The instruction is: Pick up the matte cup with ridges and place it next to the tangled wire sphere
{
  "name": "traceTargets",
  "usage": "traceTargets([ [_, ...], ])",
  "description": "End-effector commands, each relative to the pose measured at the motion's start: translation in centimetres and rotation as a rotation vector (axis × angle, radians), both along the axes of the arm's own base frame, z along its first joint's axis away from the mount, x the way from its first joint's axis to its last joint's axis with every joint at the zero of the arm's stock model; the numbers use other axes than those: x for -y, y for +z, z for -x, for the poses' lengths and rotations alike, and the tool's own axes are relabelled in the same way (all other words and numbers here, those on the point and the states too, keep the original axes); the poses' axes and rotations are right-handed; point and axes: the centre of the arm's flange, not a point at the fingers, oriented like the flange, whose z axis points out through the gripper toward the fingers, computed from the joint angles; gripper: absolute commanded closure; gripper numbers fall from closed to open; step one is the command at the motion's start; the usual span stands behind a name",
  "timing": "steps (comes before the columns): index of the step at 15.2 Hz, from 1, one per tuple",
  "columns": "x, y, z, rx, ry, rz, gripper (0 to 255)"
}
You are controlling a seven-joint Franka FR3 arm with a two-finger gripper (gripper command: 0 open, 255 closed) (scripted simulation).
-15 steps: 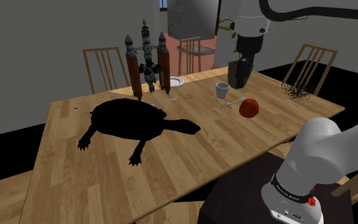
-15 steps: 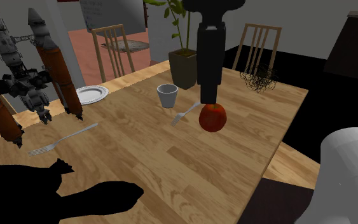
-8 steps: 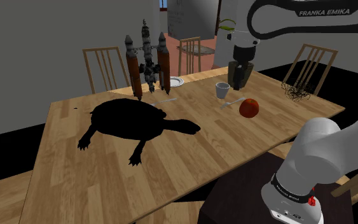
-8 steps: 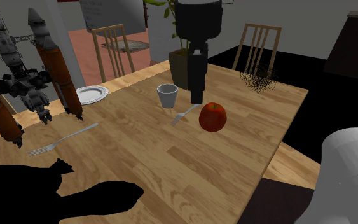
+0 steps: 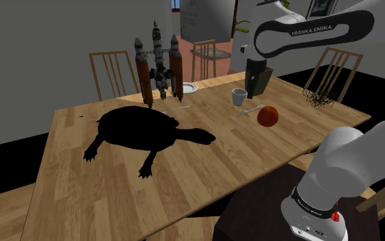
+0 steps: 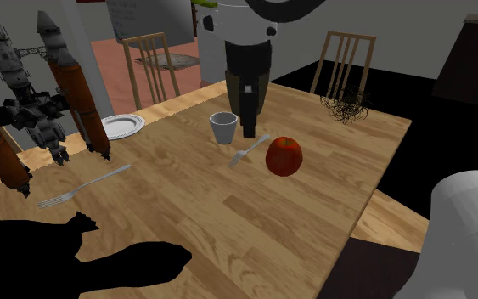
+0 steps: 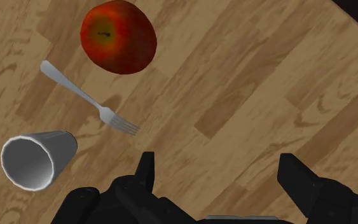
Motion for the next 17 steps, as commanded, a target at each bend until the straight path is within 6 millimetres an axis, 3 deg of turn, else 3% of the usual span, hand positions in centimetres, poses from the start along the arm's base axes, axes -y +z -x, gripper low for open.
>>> traceTargets([
  [1,2.0,-1.4,-0.8,0.005,0.017,0.007,0],
  [17,17.1,-11.2,-10.0,0.035,0.135,0.056,0],
])
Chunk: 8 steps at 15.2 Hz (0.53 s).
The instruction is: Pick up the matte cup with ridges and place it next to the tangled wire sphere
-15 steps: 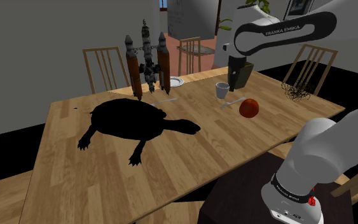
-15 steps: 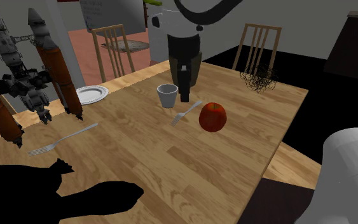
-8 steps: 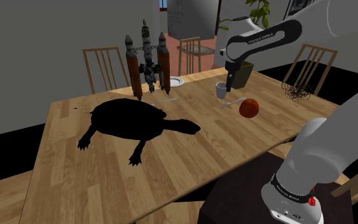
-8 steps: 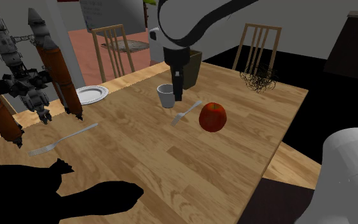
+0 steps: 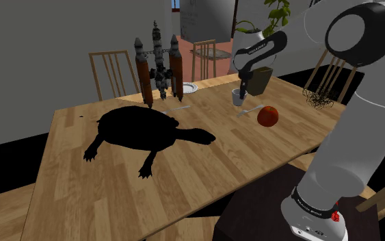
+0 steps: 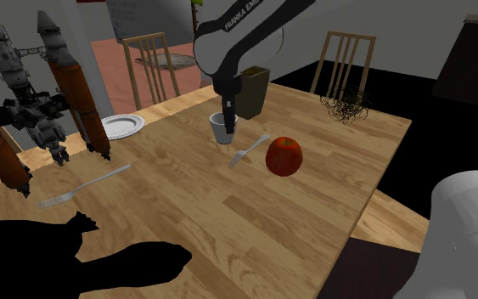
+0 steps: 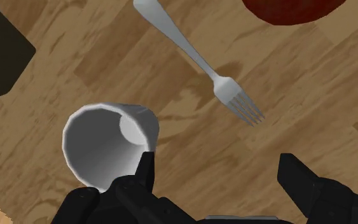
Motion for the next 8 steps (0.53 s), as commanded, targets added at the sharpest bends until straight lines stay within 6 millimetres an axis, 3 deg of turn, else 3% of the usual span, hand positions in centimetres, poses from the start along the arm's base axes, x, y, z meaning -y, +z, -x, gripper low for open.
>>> traceTargets([
  [1,2.0,-1.3,-1.3,0.005,0.016,0.008,0],
  [4,4.7,-3.0,-3.3,0.01,0.039,0.017,0],
  [8,5.2,-4.7,-3.6,0.011,0.04,0.018,0],
])
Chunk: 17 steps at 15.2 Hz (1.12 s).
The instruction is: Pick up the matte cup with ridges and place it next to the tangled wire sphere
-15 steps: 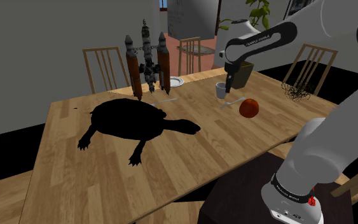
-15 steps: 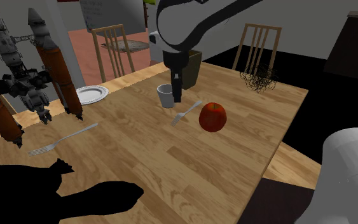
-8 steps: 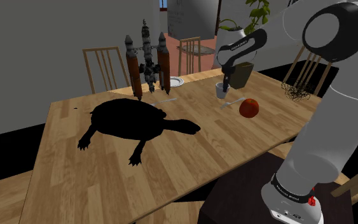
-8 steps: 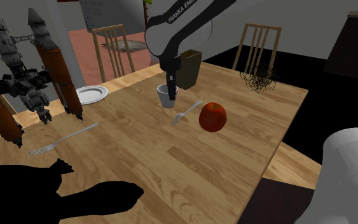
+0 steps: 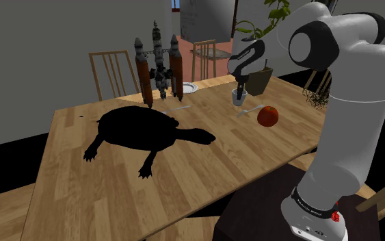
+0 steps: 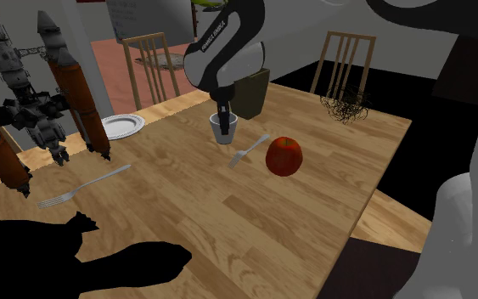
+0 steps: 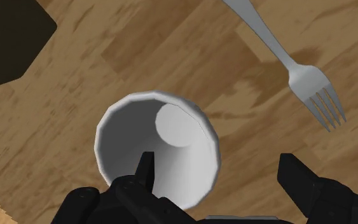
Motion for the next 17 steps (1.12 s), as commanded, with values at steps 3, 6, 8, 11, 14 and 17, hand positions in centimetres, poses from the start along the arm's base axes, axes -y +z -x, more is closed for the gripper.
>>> traceTargets([
  [3,0.4,-2.1,-0.2,0.001,0.001,0.0,0],
  [6,0.6,-2.9,-0.2,0.001,0.001,0.0,0],
  [8,0.6,-2.9,-0.2,0.001,0.001,0.0,0],
  [11,0.6,-2.9,-0.2,0.001,0.001,0.0,0],
  [14,0.6,-2.9,-0.2,0.001,0.001,0.0,255],
  [17,0.6,-2.9,-0.2,0.001,0.001,0.0,255],
])
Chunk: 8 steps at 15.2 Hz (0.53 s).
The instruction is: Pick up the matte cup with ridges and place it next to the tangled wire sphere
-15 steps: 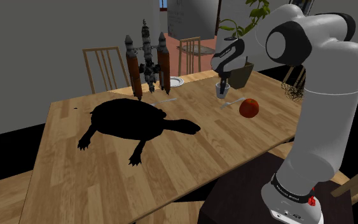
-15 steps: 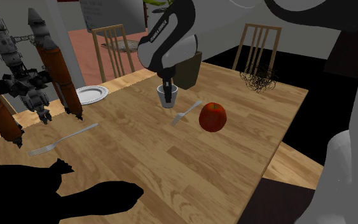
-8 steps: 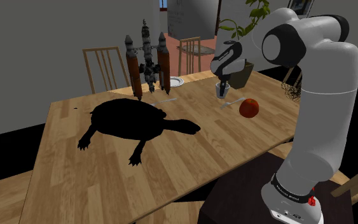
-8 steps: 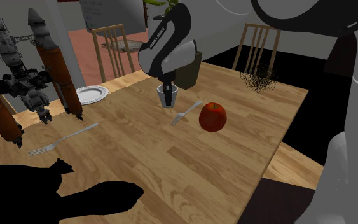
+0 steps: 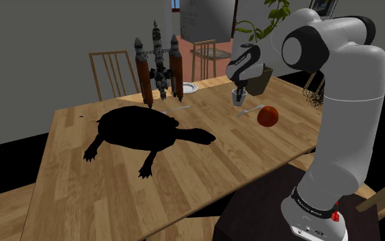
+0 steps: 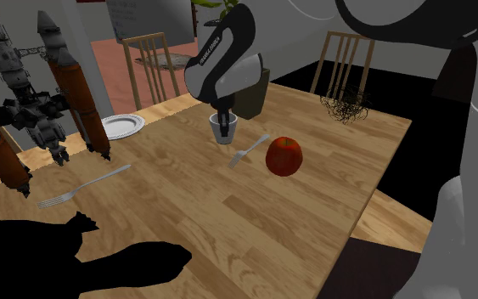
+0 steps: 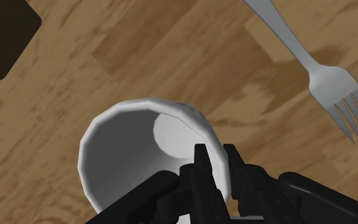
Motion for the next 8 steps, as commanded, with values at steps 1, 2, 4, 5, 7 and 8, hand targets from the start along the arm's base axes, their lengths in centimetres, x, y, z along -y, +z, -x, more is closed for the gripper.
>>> traceTargets([
  [1,0.0,-0.1,0.0,-0.001,0.0,0.0,255],
  [2,0.0,-0.1,0.0,-0.001,0.0,0.0,255],
  [4,0.0,-0.1,0.0,-0.001,0.0,0.0,255],
  [5,0.0,-0.1,0.0,-0.001,0.0,0.0,255],
  [7,0.0,1.0,0.0,-0.001,0.0,0.0,255],
  [8,0.0,1.5,0.0,-0.001,0.0,0.0,255],
])
